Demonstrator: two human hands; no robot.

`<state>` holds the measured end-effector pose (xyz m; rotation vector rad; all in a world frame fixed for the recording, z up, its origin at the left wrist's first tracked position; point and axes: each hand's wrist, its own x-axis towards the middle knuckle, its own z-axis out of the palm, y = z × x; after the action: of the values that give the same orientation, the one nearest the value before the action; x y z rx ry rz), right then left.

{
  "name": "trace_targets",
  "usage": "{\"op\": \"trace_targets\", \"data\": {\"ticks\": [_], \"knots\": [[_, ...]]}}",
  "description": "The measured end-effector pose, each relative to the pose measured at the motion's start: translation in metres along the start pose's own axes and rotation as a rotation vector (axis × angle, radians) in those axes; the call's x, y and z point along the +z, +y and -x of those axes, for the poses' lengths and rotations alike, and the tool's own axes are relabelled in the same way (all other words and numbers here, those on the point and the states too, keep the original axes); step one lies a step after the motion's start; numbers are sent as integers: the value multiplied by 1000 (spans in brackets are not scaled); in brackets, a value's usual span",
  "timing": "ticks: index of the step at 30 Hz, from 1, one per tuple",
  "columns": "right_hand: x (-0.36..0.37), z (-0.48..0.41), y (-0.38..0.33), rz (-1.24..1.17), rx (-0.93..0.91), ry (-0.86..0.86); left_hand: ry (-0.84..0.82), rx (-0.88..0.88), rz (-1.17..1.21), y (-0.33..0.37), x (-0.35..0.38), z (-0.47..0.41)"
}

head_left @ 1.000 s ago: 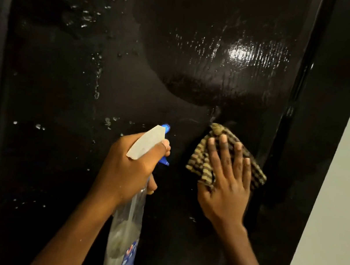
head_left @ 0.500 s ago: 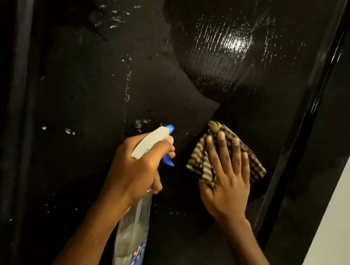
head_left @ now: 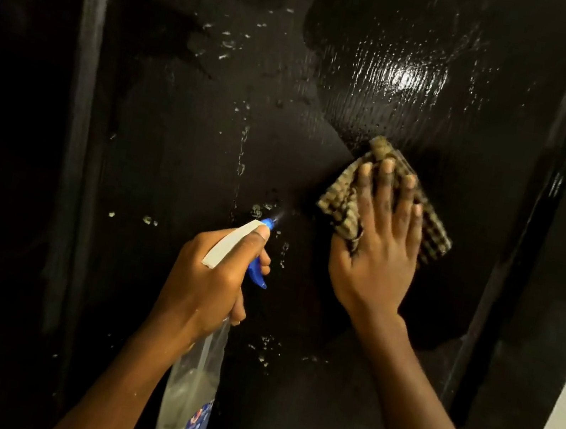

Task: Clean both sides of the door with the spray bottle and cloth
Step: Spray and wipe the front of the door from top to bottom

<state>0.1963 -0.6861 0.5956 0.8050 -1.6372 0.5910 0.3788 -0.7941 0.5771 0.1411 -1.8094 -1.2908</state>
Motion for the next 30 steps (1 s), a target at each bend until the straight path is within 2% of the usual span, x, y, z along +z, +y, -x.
{"op": "trace_targets", "data": {"ticks": [4, 6, 9, 12, 13, 15, 19, 23, 26, 30], "knots": [[12, 62, 0, 56, -208, -107, 5, -8, 16, -2, -7, 2], [12, 79, 18, 74, -199, -110, 8, 0, 36, 0, -11, 2], [7, 63, 38, 60, -16, -51, 18, 17, 58, 1, -17, 2], [-2, 13, 26, -22, 254, 25, -10, 20, 93, 3, -20, -1], [-3, -3, 17, -37, 289, 40, -19, 17, 97, 4, -20, -3], [-3, -22, -1, -11, 210, 44, -16, 6, 96, 5, -18, -5], [10, 2, -30, 47, -102, -39, 30, 1, 88, 4, -19, -5], [15, 61, -11, 65, -174, -84, 34, 16, 62, 4, -23, -5], [10, 62, 11, 50, -50, -51, 29, 32, 38, 6, -31, -5], [2, -6, -6, -21, 207, 19, 59, 40, 23, 8, -39, -5]]}}
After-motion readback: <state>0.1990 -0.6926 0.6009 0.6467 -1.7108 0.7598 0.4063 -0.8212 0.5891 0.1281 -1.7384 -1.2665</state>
